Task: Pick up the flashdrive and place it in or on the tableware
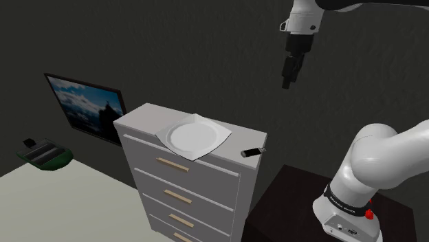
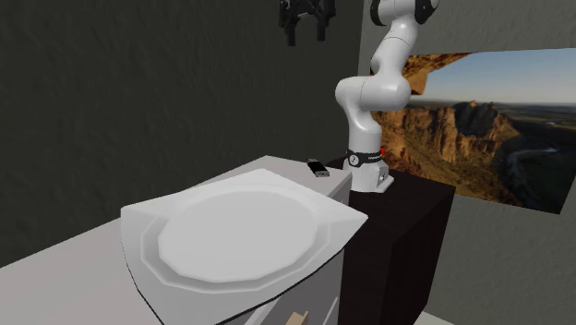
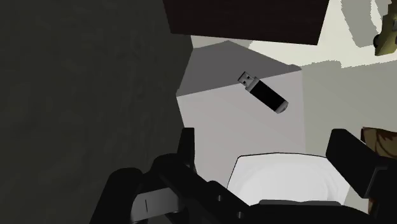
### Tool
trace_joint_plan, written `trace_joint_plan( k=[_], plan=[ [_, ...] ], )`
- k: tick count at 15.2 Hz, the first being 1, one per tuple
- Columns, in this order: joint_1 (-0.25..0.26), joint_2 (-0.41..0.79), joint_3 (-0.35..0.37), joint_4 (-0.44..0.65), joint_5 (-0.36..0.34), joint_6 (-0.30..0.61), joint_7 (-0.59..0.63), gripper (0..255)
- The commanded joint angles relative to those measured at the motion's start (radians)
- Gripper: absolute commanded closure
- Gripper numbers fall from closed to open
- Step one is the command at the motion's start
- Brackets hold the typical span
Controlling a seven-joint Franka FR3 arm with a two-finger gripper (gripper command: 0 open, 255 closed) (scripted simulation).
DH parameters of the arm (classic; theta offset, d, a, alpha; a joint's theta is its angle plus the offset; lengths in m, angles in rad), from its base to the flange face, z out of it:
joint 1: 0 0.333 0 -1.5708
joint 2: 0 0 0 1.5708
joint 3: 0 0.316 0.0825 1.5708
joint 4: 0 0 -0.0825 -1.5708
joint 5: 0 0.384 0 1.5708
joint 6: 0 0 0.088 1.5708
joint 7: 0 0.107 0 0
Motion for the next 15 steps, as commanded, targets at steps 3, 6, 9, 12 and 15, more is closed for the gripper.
trace_joint_plan(
  k=[3, 6, 9, 12, 15],
  plan=[
    [0.03, 0.005, 0.001, -0.06, -0.008, 0.065, -0.061, 0],
    [0.076, 0.019, 0.003, -0.144, -0.021, 0.164, -0.151, 0],
    [0.121, 0.04, 0.005, -0.223, -0.033, 0.266, -0.238, 0],
    [0.166, 0.07, 0.006, -0.297, -0.046, 0.372, -0.324, 0],
    [0.21, 0.11, 0.008, -0.365, -0.06, 0.482, -0.407, 0]
  ],
)
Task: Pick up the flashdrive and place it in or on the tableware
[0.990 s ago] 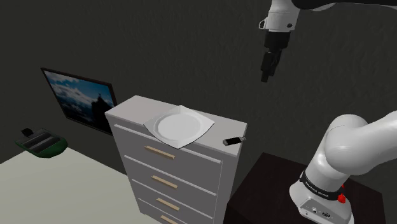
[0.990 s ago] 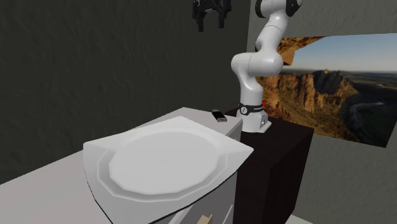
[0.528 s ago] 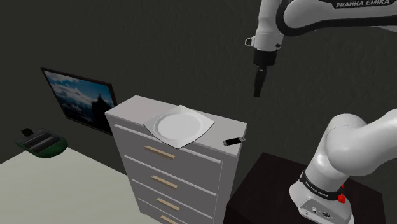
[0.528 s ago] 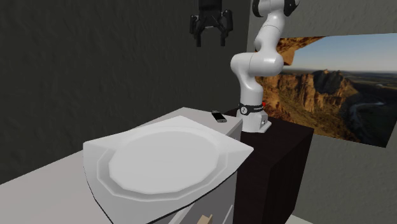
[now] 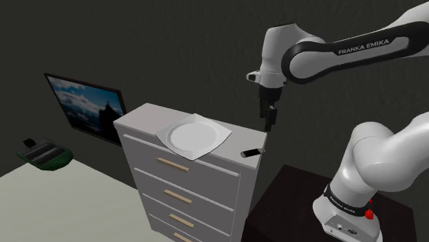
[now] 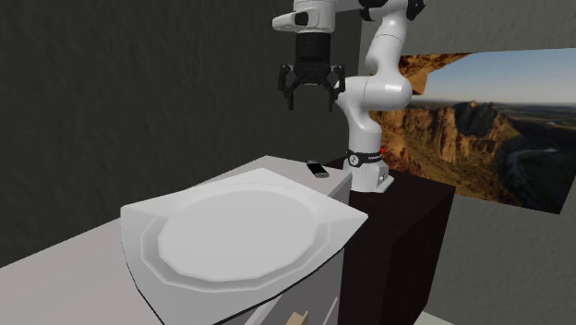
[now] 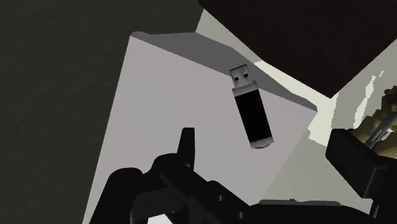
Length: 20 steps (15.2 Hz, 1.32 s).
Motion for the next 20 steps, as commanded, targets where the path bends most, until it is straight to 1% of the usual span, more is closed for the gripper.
trace_joint_plan(
  k=[1, 6, 9, 14, 20],
  plan=[
    [0.031, 0.038, 0.003, -0.042, -0.008, 0.083, -0.055, 0],
    [0.1, 0.135, 0.009, -0.138, -0.036, 0.283, -0.186, 0],
    [0.1, 0.155, 0.008, -0.157, -0.039, 0.322, -0.188, 0],
    [0.094, 0.213, 0.004, -0.197, -0.048, 0.42, -0.184, 0],
    [0.094, 0.213, 0.004, -0.197, -0.048, 0.42, -0.184, 0]
  ],
)
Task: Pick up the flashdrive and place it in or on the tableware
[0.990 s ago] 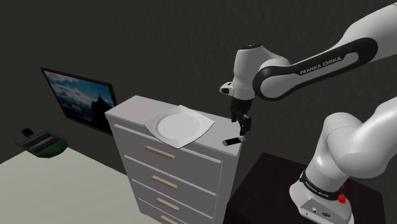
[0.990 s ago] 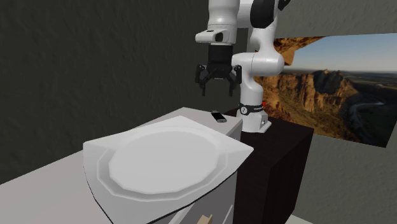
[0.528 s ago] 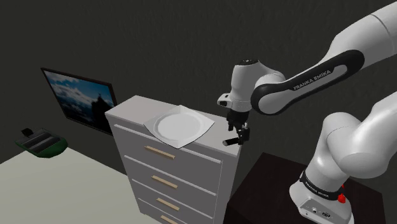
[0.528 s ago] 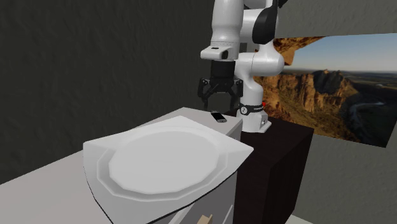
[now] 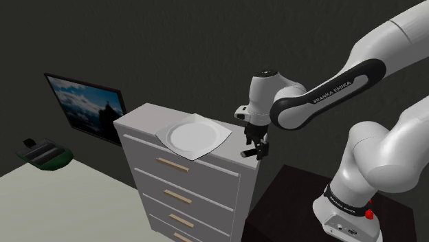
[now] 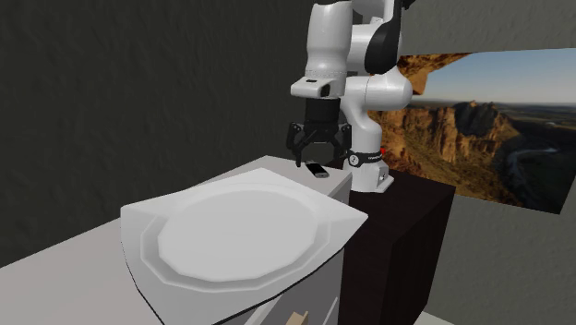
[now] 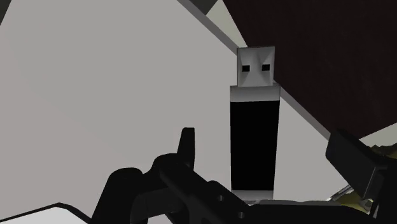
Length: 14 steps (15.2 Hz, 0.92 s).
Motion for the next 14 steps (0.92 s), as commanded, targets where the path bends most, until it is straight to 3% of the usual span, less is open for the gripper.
trace_joint_plan(
  k=[1, 2, 3, 12, 14],
  plan=[
    [0.0, 0.0, 0.0, 0.0, 0.0, 0.0, 0.0, 0],
    [0.0, 0.0, 0.0, 0.0, 0.0, 0.0, 0.0, 0],
    [0.0, 0.0, 0.0, 0.0, 0.0, 0.0, 0.0, 255],
    [-0.001, 0.0, 0.001, 0.0, 0.0, 0.0, 0.0, 255],
    [0.0, -0.023, 0.001, 0.013, 0.003, -0.036, -0.003, 255]
  ],
)
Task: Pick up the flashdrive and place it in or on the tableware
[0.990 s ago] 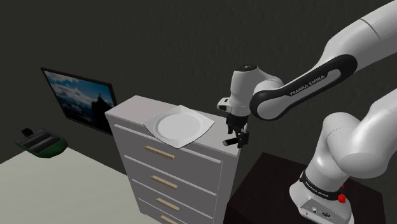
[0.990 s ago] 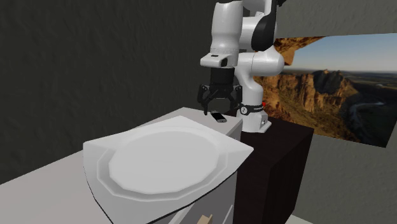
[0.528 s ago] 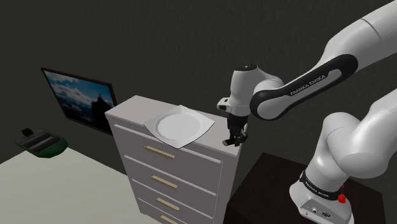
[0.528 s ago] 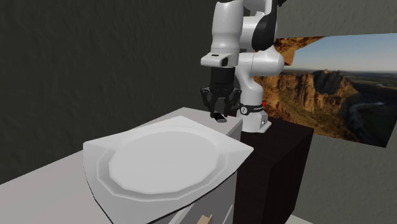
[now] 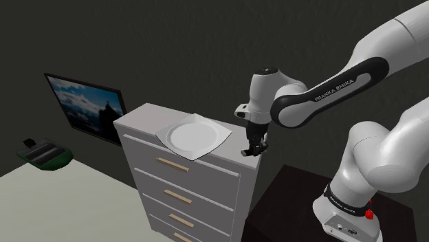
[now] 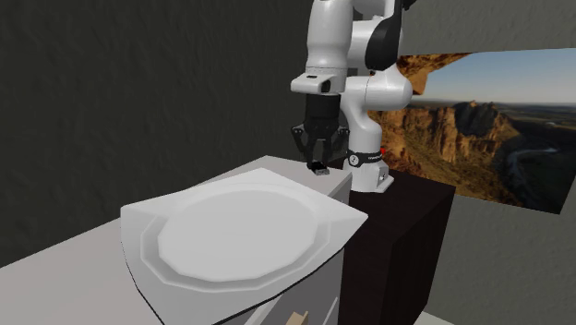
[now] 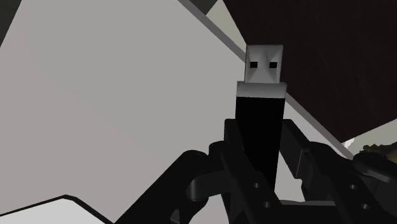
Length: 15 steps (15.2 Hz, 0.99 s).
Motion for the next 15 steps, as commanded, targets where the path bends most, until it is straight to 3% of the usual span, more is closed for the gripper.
trace_joint_plan(
  k=[1, 15],
  plan=[
    [0.0, -0.016, 0.0, 0.012, 0.002, -0.029, -0.002, 255],
    [0.006, -0.126, 0.004, 0.134, 0.016, -0.261, -0.017, 255]
  ],
)
